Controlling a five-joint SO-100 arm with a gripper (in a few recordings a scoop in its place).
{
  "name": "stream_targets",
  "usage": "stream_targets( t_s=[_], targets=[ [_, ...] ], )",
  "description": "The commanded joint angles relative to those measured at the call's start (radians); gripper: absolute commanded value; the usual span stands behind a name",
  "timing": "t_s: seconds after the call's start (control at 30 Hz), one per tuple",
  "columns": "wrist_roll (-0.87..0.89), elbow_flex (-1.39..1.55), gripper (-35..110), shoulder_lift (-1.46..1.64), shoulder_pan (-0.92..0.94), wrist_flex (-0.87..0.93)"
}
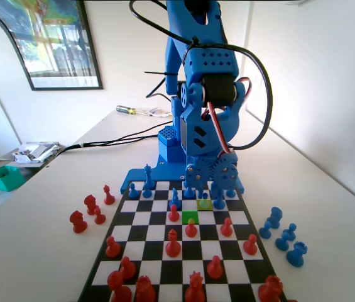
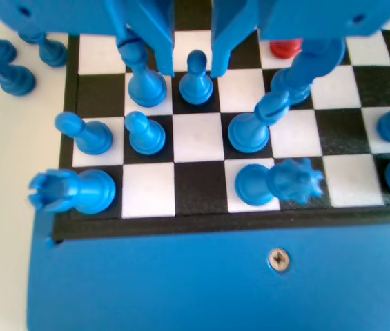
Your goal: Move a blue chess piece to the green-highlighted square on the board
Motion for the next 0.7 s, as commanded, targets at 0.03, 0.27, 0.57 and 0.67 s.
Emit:
stream_targets(
  t_s=[0.03, 0.27, 0.57, 0.67],
  targets=[
    [-0.011, -0.002, 8, 0.018, -0.020, 0.000],
    [-0.011, -0.003, 8, 0.009, -0.023, -0.005],
    [-0.021, -0.003, 7, 0.003, -0.018, -0.008],
    [-0.029, 0.002, 6, 0.002, -0.017, -0.011]
  ],
)
